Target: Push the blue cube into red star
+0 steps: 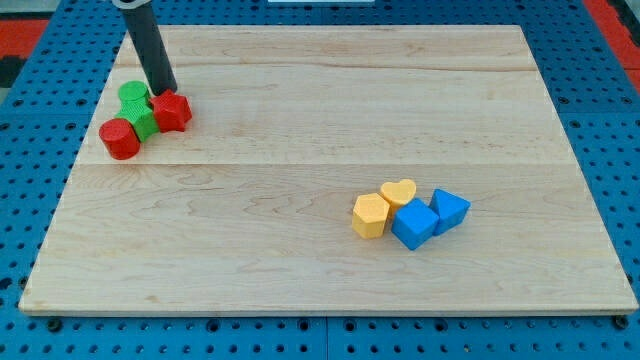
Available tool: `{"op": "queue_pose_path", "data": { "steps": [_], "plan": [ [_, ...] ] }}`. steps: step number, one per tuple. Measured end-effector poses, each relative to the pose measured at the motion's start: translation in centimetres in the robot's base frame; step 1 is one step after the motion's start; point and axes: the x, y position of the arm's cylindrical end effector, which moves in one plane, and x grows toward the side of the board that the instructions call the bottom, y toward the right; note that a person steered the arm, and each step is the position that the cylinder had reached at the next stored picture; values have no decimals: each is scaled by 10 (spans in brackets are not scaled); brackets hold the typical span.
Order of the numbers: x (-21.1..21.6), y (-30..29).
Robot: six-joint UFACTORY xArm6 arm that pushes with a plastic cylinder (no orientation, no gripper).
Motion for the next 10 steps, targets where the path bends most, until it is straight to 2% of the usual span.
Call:
{"op": "queue_pose_path", "data": {
  "steps": [1, 2, 3, 5, 6, 7, 8, 10],
  "plan": [
    [-1, 63],
    [28, 143],
    [55, 255],
    [191, 407],
    [227, 386],
    [228, 317],
    [207, 266],
    [138, 222]
  ]
}}
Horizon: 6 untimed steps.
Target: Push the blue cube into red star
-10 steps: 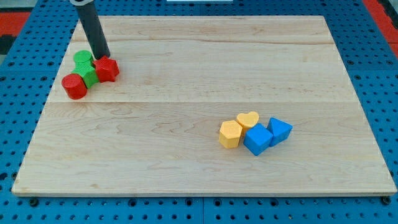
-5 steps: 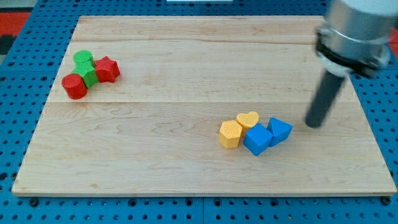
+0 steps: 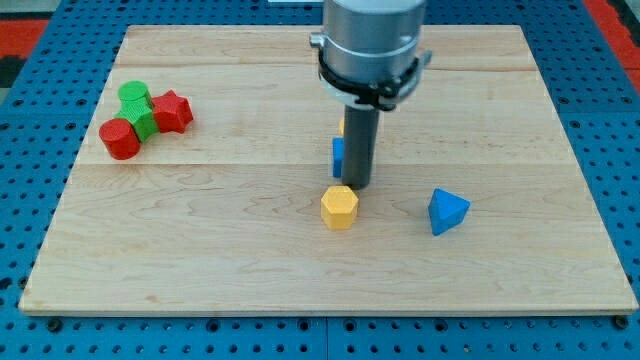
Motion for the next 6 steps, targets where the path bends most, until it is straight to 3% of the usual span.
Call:
{"op": "queue_pose_path", "data": {
  "steps": [2, 3, 4, 6],
  "plan": [
    [-16, 43],
    [-24, -34],
    [-47, -58],
    [-65, -40]
  ]
}}
